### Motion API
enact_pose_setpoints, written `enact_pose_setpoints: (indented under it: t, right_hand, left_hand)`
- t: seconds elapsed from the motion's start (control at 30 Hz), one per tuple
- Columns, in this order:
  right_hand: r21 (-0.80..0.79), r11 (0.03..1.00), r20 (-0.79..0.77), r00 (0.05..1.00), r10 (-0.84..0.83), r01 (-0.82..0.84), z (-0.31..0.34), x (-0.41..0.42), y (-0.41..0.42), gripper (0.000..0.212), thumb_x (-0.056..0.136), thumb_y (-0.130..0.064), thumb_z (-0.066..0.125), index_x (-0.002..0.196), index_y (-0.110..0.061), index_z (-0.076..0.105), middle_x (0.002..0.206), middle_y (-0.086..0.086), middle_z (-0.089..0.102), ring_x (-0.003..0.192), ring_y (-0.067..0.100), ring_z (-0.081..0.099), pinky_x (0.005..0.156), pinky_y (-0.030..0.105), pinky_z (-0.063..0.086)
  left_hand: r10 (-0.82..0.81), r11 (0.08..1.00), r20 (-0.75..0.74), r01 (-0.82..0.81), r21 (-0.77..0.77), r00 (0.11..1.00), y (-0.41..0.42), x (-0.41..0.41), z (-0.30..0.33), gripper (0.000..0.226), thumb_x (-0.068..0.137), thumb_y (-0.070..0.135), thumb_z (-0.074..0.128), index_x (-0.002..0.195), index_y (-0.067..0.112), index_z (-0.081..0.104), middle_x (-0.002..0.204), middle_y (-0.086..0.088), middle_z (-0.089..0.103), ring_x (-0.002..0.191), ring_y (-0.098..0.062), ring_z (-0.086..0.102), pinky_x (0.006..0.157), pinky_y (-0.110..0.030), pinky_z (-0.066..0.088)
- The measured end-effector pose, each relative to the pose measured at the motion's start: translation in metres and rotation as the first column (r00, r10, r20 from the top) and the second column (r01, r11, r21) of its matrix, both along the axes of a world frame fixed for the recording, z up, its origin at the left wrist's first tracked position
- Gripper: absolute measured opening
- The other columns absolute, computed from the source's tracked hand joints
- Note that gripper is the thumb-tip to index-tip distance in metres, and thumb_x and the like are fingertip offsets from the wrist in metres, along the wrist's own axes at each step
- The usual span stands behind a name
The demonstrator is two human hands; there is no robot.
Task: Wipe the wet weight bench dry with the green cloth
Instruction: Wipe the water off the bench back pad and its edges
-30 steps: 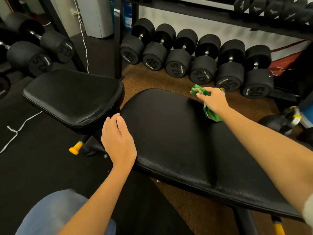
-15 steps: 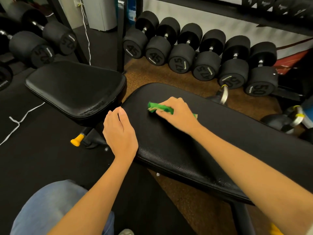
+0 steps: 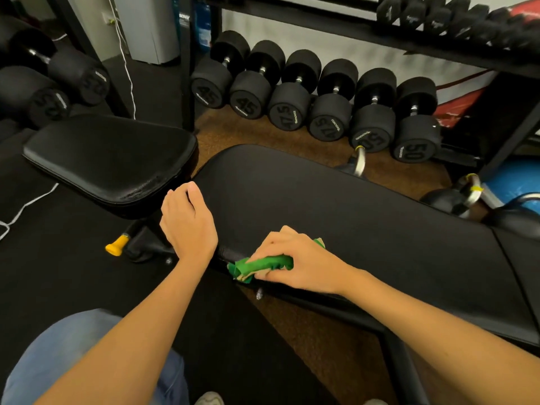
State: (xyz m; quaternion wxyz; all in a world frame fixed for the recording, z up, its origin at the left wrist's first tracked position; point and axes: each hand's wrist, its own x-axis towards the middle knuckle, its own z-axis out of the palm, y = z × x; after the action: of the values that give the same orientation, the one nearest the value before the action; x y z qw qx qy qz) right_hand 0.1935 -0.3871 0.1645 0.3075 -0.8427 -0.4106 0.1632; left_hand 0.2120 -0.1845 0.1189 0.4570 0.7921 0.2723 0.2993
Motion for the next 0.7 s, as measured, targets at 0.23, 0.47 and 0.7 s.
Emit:
enact_pose_setpoints:
  t: [0.23,0.47,0.7]
  right_hand:
    - [-0.169,0.982,-0.064,0.995,0.07,-0.08,0.007,-0.028,-0.044,0.018,0.089,-0.037,0.065,0.107,-0.039,0.068,0.098,-0.015,0.06,0.091,0.01,0.045,0.077,0.02,0.037]
    - [0.167,0.755,-0.04,0.77,-0.637,0.634,0.032,-0.057,-0.157,0.015,0.083,-0.029,0.07,0.099,-0.03,0.071,0.098,-0.008,0.066,0.096,0.012,0.062,0.083,0.024,0.046]
    - [0.259,0.006,-0.006,0.008,-1.0,0.966,0.021,-0.09,-0.254,0.035,0.087,-0.036,0.067,0.118,-0.02,0.067,0.11,0.006,0.065,0.104,0.024,0.059,0.087,0.04,0.045]
  left_hand:
    - [0.01,1.0,0.008,-0.011,0.012,1.0,-0.001,0.0,0.0,0.039,0.099,0.045,0.02,0.081,0.022,0.046,0.114,-0.009,0.062,0.127,-0.028,0.045,0.105,-0.055,0.031]
    - [0.037,0.995,0.01,-0.037,0.09,0.999,-0.003,-0.001,-0.001,0.041,0.101,0.038,0.022,0.088,0.016,0.053,0.121,-0.009,0.061,0.134,-0.026,0.039,0.111,-0.051,0.023]
    - [-0.136,0.892,-0.043,0.141,0.429,0.99,-0.032,-0.015,-0.001,0.041,0.101,0.034,0.029,0.124,0.016,0.057,0.14,0.0,0.052,0.143,-0.018,0.026,0.113,-0.056,0.004]
